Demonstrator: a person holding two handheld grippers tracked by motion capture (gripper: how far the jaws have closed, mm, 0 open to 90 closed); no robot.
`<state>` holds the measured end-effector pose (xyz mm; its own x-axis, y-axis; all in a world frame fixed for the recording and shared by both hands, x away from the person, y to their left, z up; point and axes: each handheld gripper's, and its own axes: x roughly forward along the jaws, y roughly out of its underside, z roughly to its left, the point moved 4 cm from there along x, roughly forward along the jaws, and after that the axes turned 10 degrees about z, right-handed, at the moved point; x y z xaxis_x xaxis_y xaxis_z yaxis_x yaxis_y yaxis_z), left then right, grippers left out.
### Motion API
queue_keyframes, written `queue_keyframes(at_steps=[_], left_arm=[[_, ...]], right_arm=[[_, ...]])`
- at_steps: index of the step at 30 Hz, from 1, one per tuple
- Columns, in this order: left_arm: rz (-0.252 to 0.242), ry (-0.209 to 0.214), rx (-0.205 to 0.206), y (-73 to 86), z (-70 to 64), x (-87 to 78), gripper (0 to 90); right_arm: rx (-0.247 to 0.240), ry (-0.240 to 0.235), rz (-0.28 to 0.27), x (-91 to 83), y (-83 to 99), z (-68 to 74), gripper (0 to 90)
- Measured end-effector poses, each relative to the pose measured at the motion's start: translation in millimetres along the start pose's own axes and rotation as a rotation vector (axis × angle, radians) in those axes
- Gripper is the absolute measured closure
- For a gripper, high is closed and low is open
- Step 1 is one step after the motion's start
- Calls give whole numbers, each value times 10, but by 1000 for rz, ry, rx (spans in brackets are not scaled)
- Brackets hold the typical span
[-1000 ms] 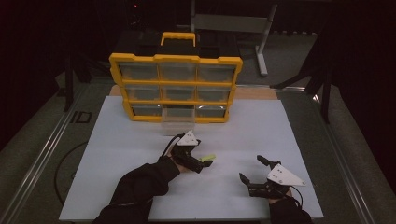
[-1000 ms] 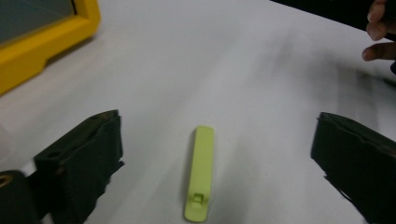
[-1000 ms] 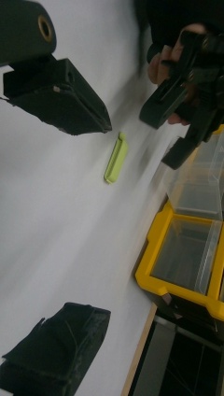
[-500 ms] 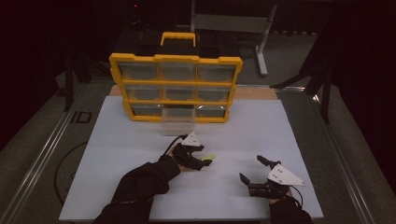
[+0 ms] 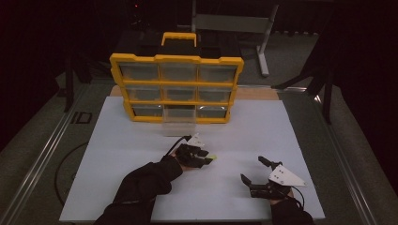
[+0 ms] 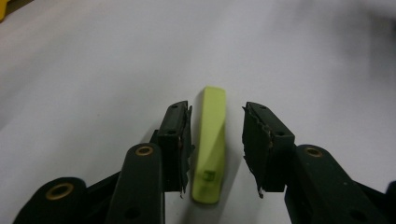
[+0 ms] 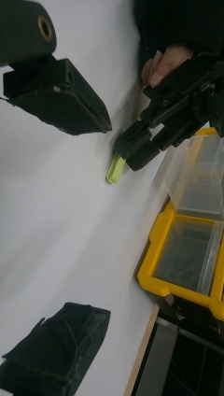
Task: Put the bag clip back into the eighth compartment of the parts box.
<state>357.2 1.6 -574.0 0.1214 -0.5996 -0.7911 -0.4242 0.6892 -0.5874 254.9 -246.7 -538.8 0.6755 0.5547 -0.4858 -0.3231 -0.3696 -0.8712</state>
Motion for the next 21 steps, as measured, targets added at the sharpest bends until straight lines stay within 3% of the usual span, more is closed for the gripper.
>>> queue_keyframes(at_steps=[7,16,21], left_arm=[[31,-14,6,-14,10,23,706],[70,-54,48,-36,-14,28,768],[76,-47,54,-43,-4,24,780]], right_arm=[[-2,0,-1,-2,1,-5,91],[-1,-2,1,0,0,3,91],[-3,-3,2,3,1,3,91]])
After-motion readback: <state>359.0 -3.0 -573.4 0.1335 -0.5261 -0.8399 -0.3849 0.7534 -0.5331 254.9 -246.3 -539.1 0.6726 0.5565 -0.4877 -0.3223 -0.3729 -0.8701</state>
